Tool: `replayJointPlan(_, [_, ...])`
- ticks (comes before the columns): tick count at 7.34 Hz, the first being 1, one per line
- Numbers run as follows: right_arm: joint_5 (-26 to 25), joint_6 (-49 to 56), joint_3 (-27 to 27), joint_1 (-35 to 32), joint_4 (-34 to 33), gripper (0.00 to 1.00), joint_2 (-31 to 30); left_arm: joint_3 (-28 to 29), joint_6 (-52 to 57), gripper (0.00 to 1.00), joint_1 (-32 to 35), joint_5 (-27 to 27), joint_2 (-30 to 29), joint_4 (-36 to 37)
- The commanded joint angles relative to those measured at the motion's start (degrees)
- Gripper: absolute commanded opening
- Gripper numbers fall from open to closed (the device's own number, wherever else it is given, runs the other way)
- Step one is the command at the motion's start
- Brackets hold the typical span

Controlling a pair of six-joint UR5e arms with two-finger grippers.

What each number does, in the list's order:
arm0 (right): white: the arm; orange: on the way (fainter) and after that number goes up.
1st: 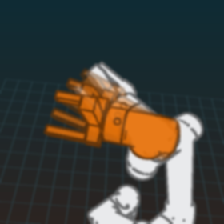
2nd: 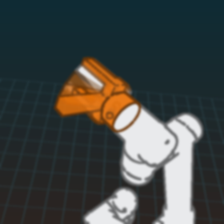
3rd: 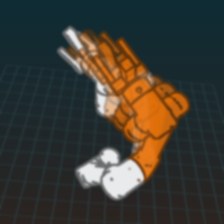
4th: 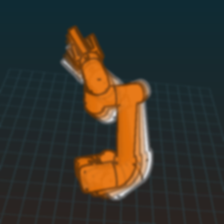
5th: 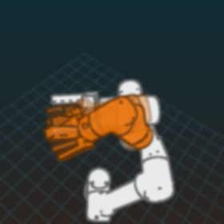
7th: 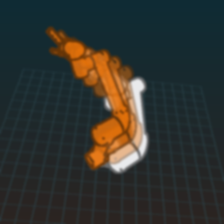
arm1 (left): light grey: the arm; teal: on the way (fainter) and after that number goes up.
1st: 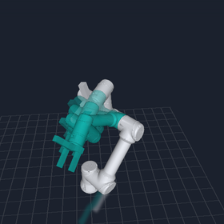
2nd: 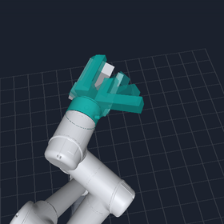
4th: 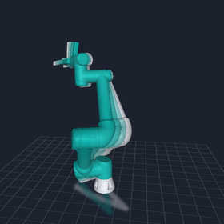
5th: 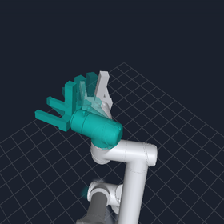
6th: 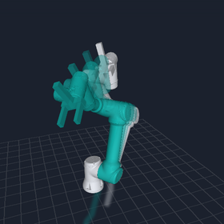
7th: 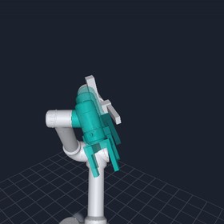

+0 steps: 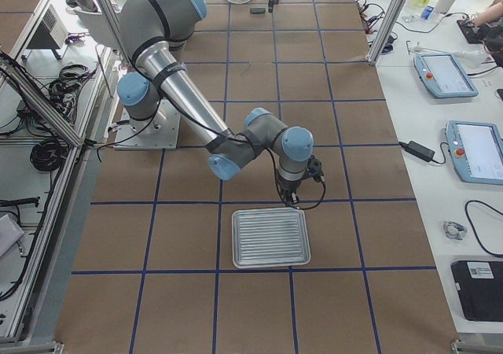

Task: Place bearing gear from tray to pile

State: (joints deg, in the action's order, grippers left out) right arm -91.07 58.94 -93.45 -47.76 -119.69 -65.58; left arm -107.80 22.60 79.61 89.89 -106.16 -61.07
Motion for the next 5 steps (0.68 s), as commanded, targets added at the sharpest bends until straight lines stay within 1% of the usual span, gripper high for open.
replayJointPlan(1, [-0.33, -18.14, -4.54, -14.38, -0.19, 0.0, -5.24, -0.13, 15.83, 0.0, -10.57, 0.02, -0.01, -1.24])
replayJointPlan(2, [-0.51, -28.94, -4.81, -23.25, 0.33, 0.0, -6.22, -0.39, 17.12, 0.0, -12.79, 0.19, -0.97, -1.25])
replayJointPlan(3, [-0.34, -36.45, -4.81, -29.78, 0.77, 0.0, -7.01, -0.48, 16.7, 0.0, -12.9, 1.33, -1.42, -1.25])
replayJointPlan(4, [0.09, -41.74, -4.99, -35.68, 2.08, 0.0, -8.24, -1.79, 16.08, 0.0, -12.9, 1.6, -1.51, -1.16])
replayJointPlan(5, [0.53, -51.02, -4.99, -41.48, 4.79, 0.0, -8.42, -3.72, 15.38, 0.0, -12.99, 1.43, -1.51, -0.03])
